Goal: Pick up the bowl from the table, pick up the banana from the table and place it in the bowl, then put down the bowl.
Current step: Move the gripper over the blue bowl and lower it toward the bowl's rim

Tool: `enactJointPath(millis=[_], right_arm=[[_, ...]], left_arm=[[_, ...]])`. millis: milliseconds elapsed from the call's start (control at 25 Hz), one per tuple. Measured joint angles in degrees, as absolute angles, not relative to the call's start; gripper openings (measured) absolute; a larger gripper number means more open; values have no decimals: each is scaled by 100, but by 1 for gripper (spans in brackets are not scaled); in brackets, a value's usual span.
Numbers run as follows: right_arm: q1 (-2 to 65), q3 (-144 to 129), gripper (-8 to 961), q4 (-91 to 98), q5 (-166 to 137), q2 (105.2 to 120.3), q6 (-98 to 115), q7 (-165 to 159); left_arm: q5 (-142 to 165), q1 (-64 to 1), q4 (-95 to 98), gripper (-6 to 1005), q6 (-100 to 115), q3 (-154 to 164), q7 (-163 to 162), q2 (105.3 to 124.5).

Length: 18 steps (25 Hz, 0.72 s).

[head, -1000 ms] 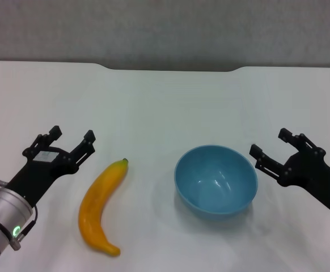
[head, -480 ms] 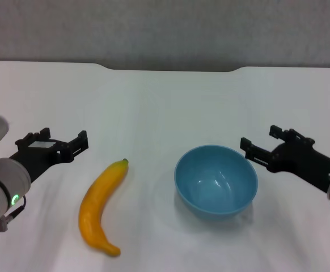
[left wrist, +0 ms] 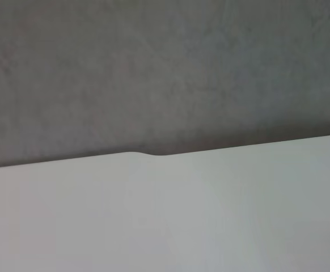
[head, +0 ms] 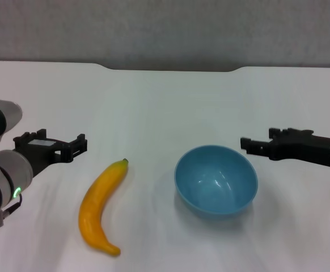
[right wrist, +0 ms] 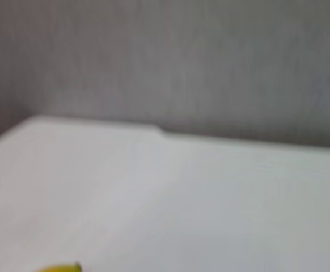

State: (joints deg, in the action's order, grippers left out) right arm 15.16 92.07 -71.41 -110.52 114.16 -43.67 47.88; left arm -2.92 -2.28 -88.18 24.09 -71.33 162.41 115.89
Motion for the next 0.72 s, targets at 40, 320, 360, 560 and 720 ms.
enactJointPath(millis=[40,320,360,560,720], right_arm=[[1647,9323,859,-7144,-11493,11441,-4603,4455],[2420,9551,853,-7097,-13125,11459,-5536,3110],[2483,9570,852,-7097,-13207,11459,-5606,3003],[2774,9594,848,-7071,-13668,11460,-5856,2426],[3211,9598,845,-6479,-13746,11476,-5864,2295]], left_arm=[[-267,-214,-8876,863,2475,-7152,16271,11606],[-217,-164,-8980,863,2538,-7185,16274,11621],[-215,-171,-8961,863,2532,-7185,16275,11622],[-206,-174,-8912,863,2485,-7184,16277,11630],[-203,-177,-8846,863,2431,-7193,16278,11630]])
